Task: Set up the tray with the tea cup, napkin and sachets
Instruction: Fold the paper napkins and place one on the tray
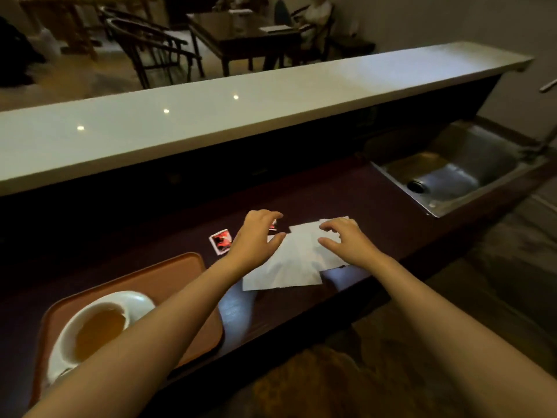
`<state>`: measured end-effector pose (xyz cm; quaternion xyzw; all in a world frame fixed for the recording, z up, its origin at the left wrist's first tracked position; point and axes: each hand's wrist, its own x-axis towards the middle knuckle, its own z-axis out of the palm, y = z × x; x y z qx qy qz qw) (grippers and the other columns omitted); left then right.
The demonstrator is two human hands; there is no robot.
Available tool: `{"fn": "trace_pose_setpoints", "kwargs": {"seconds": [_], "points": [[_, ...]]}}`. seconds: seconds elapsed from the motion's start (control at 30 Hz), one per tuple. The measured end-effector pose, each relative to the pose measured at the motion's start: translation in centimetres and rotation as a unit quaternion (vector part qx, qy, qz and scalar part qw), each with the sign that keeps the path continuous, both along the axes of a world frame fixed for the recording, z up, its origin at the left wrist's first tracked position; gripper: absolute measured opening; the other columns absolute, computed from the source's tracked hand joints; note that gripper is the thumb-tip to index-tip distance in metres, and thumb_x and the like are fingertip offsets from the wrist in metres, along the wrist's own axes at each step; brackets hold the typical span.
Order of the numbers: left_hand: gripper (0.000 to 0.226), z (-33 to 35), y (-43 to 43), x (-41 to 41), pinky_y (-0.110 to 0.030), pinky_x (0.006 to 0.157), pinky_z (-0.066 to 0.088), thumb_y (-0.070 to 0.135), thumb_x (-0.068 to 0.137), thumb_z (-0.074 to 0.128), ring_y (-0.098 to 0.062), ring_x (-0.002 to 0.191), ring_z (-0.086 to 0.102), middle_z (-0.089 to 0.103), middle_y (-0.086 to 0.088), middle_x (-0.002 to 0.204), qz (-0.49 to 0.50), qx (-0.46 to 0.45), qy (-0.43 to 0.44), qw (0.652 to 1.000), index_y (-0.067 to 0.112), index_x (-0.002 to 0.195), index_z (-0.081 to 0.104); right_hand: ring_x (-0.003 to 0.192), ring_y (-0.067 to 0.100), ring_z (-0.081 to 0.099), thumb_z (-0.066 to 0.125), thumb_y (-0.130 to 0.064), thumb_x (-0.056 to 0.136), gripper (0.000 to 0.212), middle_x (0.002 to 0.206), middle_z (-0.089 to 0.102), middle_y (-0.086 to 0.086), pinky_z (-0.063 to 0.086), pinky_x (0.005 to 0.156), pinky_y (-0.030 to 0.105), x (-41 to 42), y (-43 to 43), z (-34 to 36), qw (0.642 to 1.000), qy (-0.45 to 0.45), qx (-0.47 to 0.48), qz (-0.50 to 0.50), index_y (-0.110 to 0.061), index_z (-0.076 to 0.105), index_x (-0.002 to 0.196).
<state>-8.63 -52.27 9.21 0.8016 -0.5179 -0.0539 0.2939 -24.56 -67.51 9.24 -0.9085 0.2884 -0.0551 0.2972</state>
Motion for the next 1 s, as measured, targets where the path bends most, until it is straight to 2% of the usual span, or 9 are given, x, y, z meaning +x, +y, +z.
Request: {"fn": "trace_pose_setpoints", "kwargs": {"seconds": [0.17, 0.33, 0.43, 0.53, 0.67, 0.83, 0.9, 1.0], "points": [[0.043, -5.1, -4.9, -0.6, -0.035, 0.108, 0.028, 0.022, 0.088, 0.054, -0.026, 0.128, 0.037, 0.049, -0.009, 0.135, -0.042, 0.128, 0.025, 0.991, 0.013, 0.129, 0.047, 0.115, 0.026, 0.041, 0.062, -0.037, 0.082, 0.037, 0.116, 0.059, 0.006, 0.037, 0.096, 0.036, -1.5, -2.0, -3.6, 0.997, 0.071, -0.019, -0.026, -0.015, 0.06, 0.112], [0.041, -8.3, -8.1, -0.1, -0.036, 0.102, 0.032, 0.015, 0.089, 0.049, -0.028, 0.122, 0.041, 0.052, -0.012, 0.131, -0.026, 0.131, 0.02, 0.991, 0.014, 0.13, 0.047, 0.097, 0.022, 0.046, 0.064, -0.05, 0.075, 0.033, 0.094, 0.059, 0.0, 0.037, 0.082, 0.035, -0.7, -0.1, -8.1, 0.995, 0.062, -0.045, -0.056, -0.021, 0.061, 0.088], [0.043, -9.2, -9.1, 0.2, -0.039, 0.097, 0.037, 0.014, 0.088, 0.049, -0.03, 0.114, 0.044, 0.055, -0.012, 0.125, -0.045, 0.134, -0.009, 0.99, 0.015, 0.131, 0.045, 0.092, 0.021, 0.046, 0.067, -0.043, 0.074, 0.026, 0.088, 0.056, -0.002, 0.033, 0.078, 0.034, -0.3, 1.1, -9.7, 0.995, 0.033, -0.025, -0.086, -0.022, 0.054, 0.082], [0.044, -9.7, -9.4, 0.5, -0.04, 0.093, 0.04, 0.014, 0.087, 0.053, -0.03, 0.11, 0.044, 0.055, -0.013, 0.12, -0.064, 0.133, -0.043, 0.988, 0.016, 0.13, 0.047, 0.087, 0.019, 0.045, 0.067, -0.034, 0.077, 0.018, 0.082, 0.053, -0.005, 0.032, 0.078, 0.034, -0.1, 1.7, -10.3, 0.993, 0.002, -0.003, -0.117, -0.022, 0.054, 0.082], [0.032, -9.6, -9.3, 0.6, -0.04, 0.084, 0.044, 0.013, 0.086, 0.055, -0.028, 0.103, 0.045, 0.054, -0.013, 0.108, -0.066, 0.103, -0.05, 0.991, 0.017, 0.117, 0.058, 0.084, 0.016, 0.045, 0.065, -0.025, 0.08, 0.01, 0.08, 0.053, -0.005, 0.031, 0.077, 0.031, 0.0, 2.6, -10.5, 0.99, -0.02, 0.003, -0.138, -0.021, 0.056, 0.083], [0.017, -8.8, -8.9, 0.8, -0.032, 0.082, 0.038, 0.01, 0.083, 0.055, -0.024, 0.098, 0.046, 0.054, -0.011, 0.103, -0.074, 0.084, -0.025, 0.993, 0.011, 0.097, 0.065, 0.086, 0.016, 0.048, 0.059, -0.021, 0.084, 0.003, 0.09, 0.058, 0.0, 0.035, 0.078, 0.029, 0.0, 2.9, -10.1, 0.989, -0.057, -0.005, -0.139, -0.019, 0.06, 0.085], [0.014, -7.8, -8.6, 1.2, -0.028, 0.079, 0.04, 0.008, 0.082, 0.055, -0.02, 0.09, 0.05, 0.055, -0.011, 0.102, -0.067, 0.054, 0.016, 0.996, 0.01, 0.091, 0.065, 0.081, 0.014, 0.05, 0.057, -0.02, 0.084, 0.002, 0.086, 0.057, -0.003, 0.041, 0.074, 0.027, 0.1, 2.8, -9.6, 0.985, -0.093, 0.036, -0.138, -0.019, 0.056, 0.082], [0.01, -6.1, -7.6, 2.2, -0.01, 0.065, 0.043, 0.006, 0.08, 0.058, -0.014, 0.077, 0.054, 0.056, -0.004, 0.096, -0.055, 0.007, 0.075, 0.996, 0.013, 0.082, 0.064, 0.069, 0.007, 0.052, 0.055, -0.02, 0.085, 0.006, 0.075, 0.053, -0.01, 0.041, 0.06, 0.021, 0.7, 2.7, -8.6, 0.972, -0.135, 0.13, -0.141, -0.021, 0.049, 0.083]]}}
